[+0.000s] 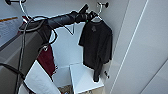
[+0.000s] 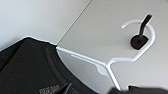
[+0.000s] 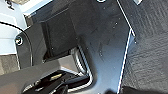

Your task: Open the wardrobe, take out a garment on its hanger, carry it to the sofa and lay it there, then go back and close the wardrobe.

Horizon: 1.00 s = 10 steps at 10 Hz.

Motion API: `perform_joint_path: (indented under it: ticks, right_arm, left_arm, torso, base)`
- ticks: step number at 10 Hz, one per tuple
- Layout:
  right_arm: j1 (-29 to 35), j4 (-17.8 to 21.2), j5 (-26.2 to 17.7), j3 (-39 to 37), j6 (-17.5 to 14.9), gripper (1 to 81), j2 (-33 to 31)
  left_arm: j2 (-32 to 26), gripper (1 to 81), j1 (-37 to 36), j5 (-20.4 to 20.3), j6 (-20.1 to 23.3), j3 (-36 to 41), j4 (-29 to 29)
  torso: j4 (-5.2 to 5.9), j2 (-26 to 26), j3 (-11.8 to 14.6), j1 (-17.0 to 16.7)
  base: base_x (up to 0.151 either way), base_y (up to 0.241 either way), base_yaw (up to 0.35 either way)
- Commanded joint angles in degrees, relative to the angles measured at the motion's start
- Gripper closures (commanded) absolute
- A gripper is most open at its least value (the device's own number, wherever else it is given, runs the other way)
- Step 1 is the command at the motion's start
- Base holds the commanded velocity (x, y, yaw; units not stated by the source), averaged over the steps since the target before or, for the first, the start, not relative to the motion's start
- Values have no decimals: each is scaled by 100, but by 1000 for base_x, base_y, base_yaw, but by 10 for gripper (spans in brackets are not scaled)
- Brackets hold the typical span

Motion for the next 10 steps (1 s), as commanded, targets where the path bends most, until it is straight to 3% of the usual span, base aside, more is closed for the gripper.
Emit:
perform_joint_path:
  ticks: [1, 2, 3, 4, 5, 7, 10]
  right_arm:
    - [225, 69, -306, 42, 11, 10, 50]
    - [216, 95, -306, 42, 11, 10, 50]
    - [208, 122, -306, 42, 11, 10, 50]
    - [207, 122, -306, 42, 11, 10, 50]
    - [207, 122, -271, 42, 11, 10, 58]
    - [172, 122, -271, 42, 11, 10, 58]
    - [128, 104, -271, 42, 2, 10, 146]
  left_arm:
    - [62, 10, -1180, -143, -43, -42, 20]
    - [71, 10, -1215, -222, -61, -34, 11]
    - [71, 10, -1233, -284, -122, -16, 11]
    - [98, 10, -1259, -293, -140, -25, 20]
    - [81, 10, -1286, -345, -148, -42, 20]
    - [19, 10, -1294, -460, -245, -51, 20]
    - [238, 10, -1259, -917, -685, -596, 20]
  torso:
    - [0, 0, 2, -2]
    - [0, 2, -37, 5]
    - [-265, 5, -218, 5]
    - [-338, 5, -262, 5]
    - [-125, 2, -90, 2]
    - [-295, 5, -168, 5]
    - [-297, 5, -177, 5]
  base:
    - [0, 0, 0]
    - [0, 0, 0]
    - [0, 0, 0]
    - [0, 0, 0]
    - [0, 0, 0]
    - [0, 0, 0]
    - [0, 0, 0]
